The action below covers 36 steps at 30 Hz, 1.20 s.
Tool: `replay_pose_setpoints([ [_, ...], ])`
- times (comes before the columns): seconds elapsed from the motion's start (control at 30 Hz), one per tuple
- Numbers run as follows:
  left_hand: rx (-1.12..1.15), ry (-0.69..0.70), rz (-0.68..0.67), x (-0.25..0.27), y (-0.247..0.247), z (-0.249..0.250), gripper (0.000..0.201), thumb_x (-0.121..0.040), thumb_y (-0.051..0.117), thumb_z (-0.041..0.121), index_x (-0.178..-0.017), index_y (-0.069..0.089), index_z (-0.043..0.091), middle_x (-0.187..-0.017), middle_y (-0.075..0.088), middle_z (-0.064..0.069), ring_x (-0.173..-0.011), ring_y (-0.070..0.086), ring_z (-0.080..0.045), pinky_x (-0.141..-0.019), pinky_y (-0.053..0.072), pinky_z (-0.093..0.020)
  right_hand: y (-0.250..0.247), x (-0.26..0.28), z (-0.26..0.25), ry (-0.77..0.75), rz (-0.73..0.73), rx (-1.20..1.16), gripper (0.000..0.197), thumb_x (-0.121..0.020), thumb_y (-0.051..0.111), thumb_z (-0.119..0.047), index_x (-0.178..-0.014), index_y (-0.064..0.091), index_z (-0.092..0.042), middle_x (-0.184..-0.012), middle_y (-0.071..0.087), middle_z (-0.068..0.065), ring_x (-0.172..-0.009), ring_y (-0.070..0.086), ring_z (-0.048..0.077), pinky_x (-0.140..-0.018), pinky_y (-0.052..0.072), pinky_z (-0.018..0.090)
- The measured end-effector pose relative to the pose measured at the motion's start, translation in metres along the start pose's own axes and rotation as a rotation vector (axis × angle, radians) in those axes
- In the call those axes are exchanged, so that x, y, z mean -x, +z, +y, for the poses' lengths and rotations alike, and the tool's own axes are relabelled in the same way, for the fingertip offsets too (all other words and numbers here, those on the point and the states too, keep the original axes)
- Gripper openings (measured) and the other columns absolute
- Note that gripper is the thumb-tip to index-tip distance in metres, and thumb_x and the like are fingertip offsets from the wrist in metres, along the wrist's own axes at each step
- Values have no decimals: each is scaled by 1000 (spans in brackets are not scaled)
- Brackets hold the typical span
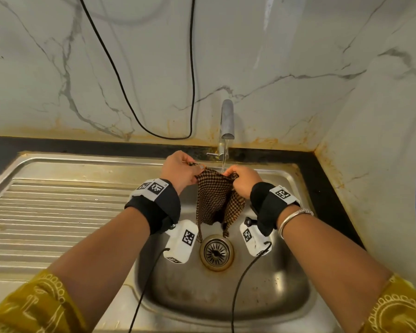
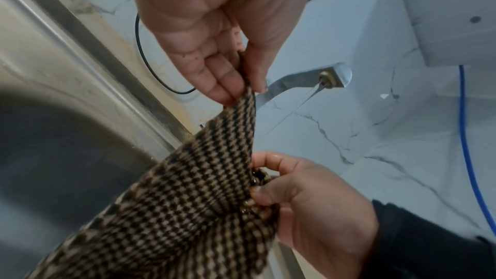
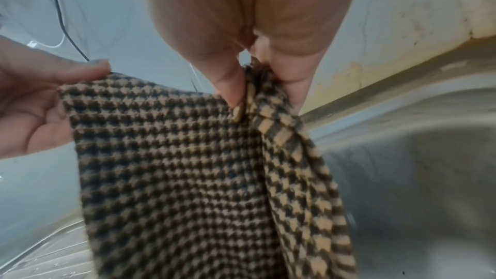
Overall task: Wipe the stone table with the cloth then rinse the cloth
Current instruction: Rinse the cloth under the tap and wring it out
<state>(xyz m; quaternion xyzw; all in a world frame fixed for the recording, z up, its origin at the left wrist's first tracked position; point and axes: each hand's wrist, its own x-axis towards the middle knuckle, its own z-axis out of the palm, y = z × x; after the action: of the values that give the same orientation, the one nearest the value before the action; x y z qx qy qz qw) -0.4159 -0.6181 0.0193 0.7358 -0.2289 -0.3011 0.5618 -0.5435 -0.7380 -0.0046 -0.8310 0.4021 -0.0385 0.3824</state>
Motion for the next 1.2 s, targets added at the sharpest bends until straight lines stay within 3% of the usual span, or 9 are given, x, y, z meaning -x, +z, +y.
replay_pose_setpoints([
  [0.13, -158, 85, 35, -2, -19, 1, 10, -84, 65, 7, -91, 57, 7, -92, 65, -15, -84, 64, -27, -69, 56, -29, -10, 1, 2, 34, 34, -93, 37, -90, 38, 6, -112, 54, -20, -127, 53, 12, -112, 53, 29, -85, 45, 32],
  [0.23, -333, 99, 79, -2, -29, -6, 19, -85, 64, 15, -103, 59, 9, -101, 66, -12, -94, 62, -28, -81, 52, -37, -5, 2, 2, 83, 1, -214, 34, -88, 47, 3, -110, 46, -22, -115, 56, 15, -100, 57, 29, -85, 51, 39],
  [0.37, -521, 130, 223, 9, -20, -13, 39, -83, 65, 25, -116, 48, 12, -114, 53, -10, -104, 55, -27, -91, 47, -37, 10, -1, -3, 118, 11, -480, 16, -85, 62, -4, -92, 59, -18, -109, 63, 14, -107, 59, 34, -98, 46, 49],
  [0.5, -481, 92, -129, 31, 13, -11, 38, -84, 64, 35, -113, 47, 17, -94, 56, 7, -91, 59, -14, -69, 45, -23, 19, -5, -21, 157, 90, -639, 17, -91, 51, -3, -86, 65, -11, -102, 64, 15, -107, 59, 36, -98, 46, 49],
  [0.67, -478, 133, -171, 27, 41, -17, 62, -77, 72, 31, -128, 42, 14, -122, 59, -6, -110, 56, -22, -92, 44, -32, 16, 0, -25, 240, 2, -905, 40, -91, 37, 10, -121, 53, -11, -110, 58, 15, -97, 58, 29, -60, 52, 33],
  [0.87, -619, 183, -133, 17, 46, -13, 7, -84, 62, 15, -84, 55, 14, -83, 58, -4, -78, 54, -19, -62, 40, -24, 16, 4, -18, 241, 27, -940, 41, -90, 41, 12, -120, 50, -14, -109, 56, 19, -85, 59, 26, -62, 52, 37],
  [1.0, -443, 131, -114, 8, 45, -13, 21, -86, 60, 15, -69, 50, 20, -75, 57, -1, -78, 56, -20, -71, 47, -32, 6, 1, -13, 217, 48, -897, 18, -90, 53, 5, -89, 58, -12, -92, 59, 13, -84, 60, 23, -72, 56, 34],
  [1.1, -65, -56, -155, 2, 41, -10, 21, -87, 53, 10, -68, 48, 17, -79, 58, -14, -84, 60, -32, -79, 53, -44, 6, 1, -12, 143, -26, -931, 12, -90, 57, -3, -102, 60, -7, -91, 61, 8, -87, 60, 18, -77, 53, 28],
  [1.2, 250, -214, -209, 1, 41, -13, 23, -89, 46, 1, -70, 49, 15, -70, 51, -8, -69, 52, -22, -66, 46, -35, 14, 0, -8, 75, -86, -872, 23, -87, 62, -7, -109, 56, -11, -103, 62, 12, -97, 60, 21, -84, 52, 31],
])
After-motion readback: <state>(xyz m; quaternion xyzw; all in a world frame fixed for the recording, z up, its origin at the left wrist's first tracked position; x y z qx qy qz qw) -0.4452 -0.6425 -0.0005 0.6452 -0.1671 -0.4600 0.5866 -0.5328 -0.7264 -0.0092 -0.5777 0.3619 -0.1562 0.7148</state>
